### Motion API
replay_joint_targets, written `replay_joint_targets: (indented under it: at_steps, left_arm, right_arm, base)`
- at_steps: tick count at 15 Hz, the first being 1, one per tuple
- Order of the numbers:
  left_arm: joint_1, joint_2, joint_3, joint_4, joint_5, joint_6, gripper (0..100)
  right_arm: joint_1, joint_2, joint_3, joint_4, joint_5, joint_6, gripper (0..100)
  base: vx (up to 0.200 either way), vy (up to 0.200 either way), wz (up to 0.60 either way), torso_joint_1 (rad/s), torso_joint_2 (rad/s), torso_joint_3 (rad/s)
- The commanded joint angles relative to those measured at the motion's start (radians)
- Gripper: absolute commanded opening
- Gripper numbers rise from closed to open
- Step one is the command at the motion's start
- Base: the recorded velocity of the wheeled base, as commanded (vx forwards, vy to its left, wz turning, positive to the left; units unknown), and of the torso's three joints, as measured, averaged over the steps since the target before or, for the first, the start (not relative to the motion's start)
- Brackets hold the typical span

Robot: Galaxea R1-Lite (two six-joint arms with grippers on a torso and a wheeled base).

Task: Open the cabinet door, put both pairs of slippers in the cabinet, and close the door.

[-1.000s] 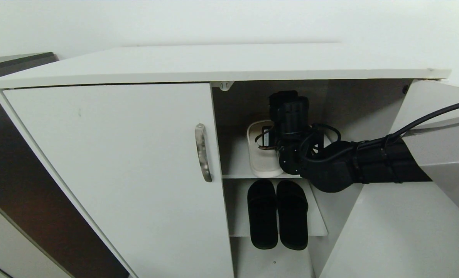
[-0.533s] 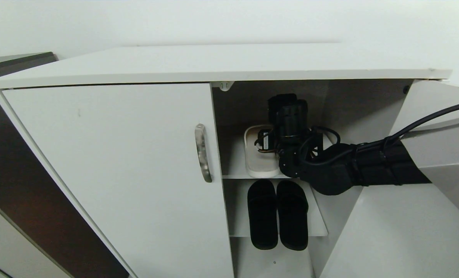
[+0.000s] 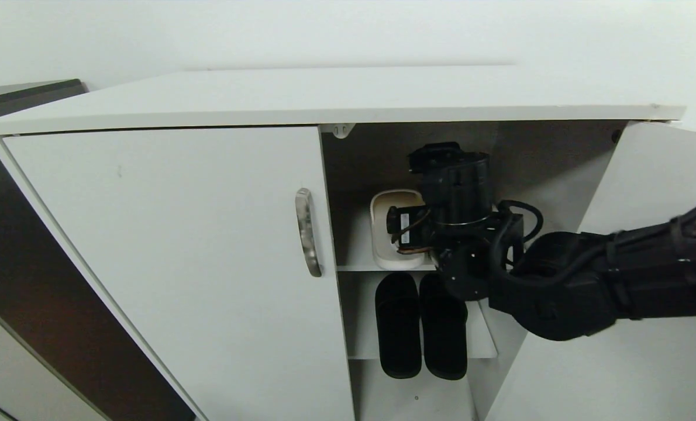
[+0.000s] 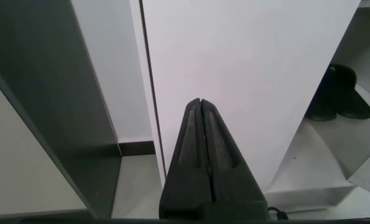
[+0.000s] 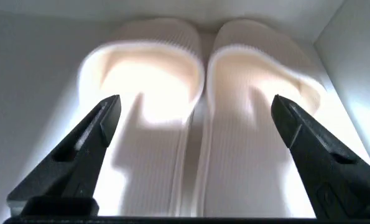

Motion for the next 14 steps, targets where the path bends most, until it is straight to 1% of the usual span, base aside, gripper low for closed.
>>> replay_joint_targets:
  at_steps: [1, 2, 4, 6, 14]
  left_arm:
    - [0.000, 0.000, 0.000, 0.000, 0.000, 0.000, 0]
    - [0.000, 0.000, 0.000, 0.000, 0.000, 0.000, 0]
    - [0.000, 0.000, 0.000, 0.000, 0.000, 0.000, 0]
    - [0.000, 0.000, 0.000, 0.000, 0.000, 0.001, 0]
    - [0.000, 0.000, 0.000, 0.000, 0.000, 0.000, 0]
  right_arm:
    - [0.063, -0.149, 0.153, -0.040, 0.000, 0.002, 0]
    - [0.083, -0.179, 0.209, -0.073, 0.000, 0.003, 0]
    - [0.130, -0.248, 0.363, -0.146, 0.000, 0.002, 0]
    - [0.150, -0.280, 0.451, -0.200, 0.000, 0.002, 0]
    - [0.155, -0.262, 0.454, -0.209, 0.000, 0.003, 0]
  base:
    - [0.000, 0.000, 0.00, 0.000, 0.00, 0.000]
    - [0.000, 0.000, 0.00, 0.000, 0.00, 0.000]
    - [0.000, 0.000, 0.00, 0.000, 0.00, 0.000]
    - [0.000, 0.000, 0.00, 0.000, 0.00, 0.000]
    - [0.000, 0.000, 0.00, 0.000, 0.00, 0.000]
